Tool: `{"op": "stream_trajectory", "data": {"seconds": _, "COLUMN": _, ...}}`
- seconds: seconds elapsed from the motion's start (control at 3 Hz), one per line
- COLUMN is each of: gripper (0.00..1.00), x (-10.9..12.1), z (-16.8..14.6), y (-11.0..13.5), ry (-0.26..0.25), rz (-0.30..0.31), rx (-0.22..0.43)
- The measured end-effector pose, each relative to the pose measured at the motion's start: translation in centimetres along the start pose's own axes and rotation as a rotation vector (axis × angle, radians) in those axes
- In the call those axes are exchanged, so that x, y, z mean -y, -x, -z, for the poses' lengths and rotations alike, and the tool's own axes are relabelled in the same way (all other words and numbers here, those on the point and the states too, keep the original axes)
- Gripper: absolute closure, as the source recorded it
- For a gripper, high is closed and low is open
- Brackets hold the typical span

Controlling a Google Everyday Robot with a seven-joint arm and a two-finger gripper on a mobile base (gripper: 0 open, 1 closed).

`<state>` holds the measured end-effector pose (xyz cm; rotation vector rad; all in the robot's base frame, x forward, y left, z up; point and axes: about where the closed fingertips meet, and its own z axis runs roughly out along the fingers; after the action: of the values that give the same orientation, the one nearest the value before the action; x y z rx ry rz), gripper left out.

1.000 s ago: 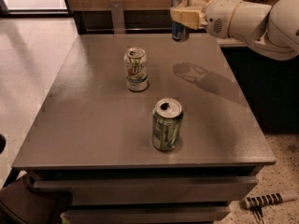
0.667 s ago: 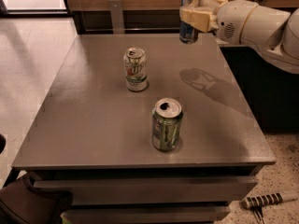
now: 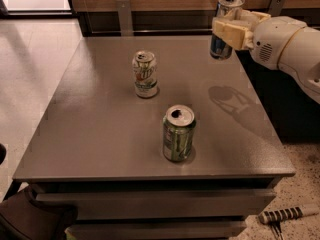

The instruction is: Move redbull can near green can

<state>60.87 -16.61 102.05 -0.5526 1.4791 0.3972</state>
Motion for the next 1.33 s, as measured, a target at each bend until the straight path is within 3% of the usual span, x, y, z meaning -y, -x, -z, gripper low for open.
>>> {"op": "stream_trajectory", "data": {"seconds": 0.67, "gripper": 1.00, "x": -1.4, "z": 5.1, "y": -2.5, "ry": -0.100, "rz": -0.033, "rx": -0.055}}
{"op": "stream_trajectory", "data": {"seconds": 1.33, "gripper": 1.00, "x": -3.1, "z": 10.2, "y": -7.3, "ry": -0.132, "rz": -0.094, "rx": -0.067}}
